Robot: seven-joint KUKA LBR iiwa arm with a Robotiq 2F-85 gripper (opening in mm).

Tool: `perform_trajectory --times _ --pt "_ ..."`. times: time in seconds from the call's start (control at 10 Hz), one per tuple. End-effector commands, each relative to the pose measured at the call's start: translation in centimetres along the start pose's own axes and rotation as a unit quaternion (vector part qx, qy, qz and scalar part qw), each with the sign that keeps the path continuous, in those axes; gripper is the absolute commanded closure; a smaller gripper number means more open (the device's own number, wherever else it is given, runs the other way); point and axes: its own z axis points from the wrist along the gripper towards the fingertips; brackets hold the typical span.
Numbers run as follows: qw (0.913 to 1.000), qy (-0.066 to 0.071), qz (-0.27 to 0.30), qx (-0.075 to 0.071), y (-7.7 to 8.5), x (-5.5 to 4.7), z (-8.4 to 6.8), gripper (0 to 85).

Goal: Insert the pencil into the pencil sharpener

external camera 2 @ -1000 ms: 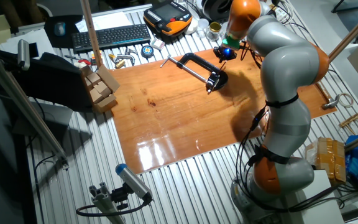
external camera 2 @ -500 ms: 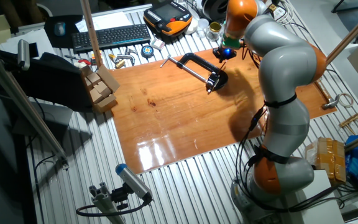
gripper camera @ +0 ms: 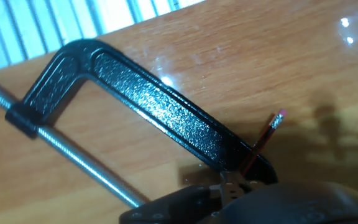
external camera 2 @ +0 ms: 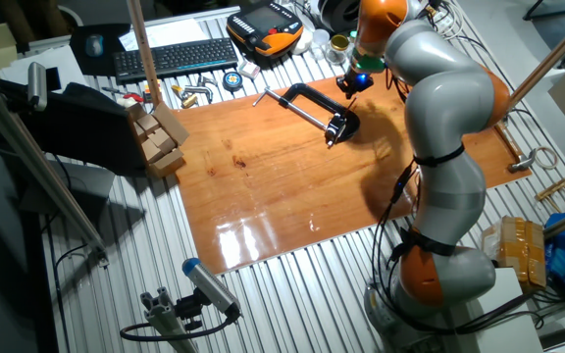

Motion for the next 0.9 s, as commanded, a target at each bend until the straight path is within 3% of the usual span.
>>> perform_trajectory --times 0.0,0.3,0.8 --pt "1.0000 0.002 0.001 -0.001 0.0 0.0 0.0 85.0" --pt "0.9999 -0.001 0.010 0.011 1.2 1.2 -1.1 85.0" --pt "0.9999 0.001 0.013 0.006 0.3 3.1 -4.4 85.0"
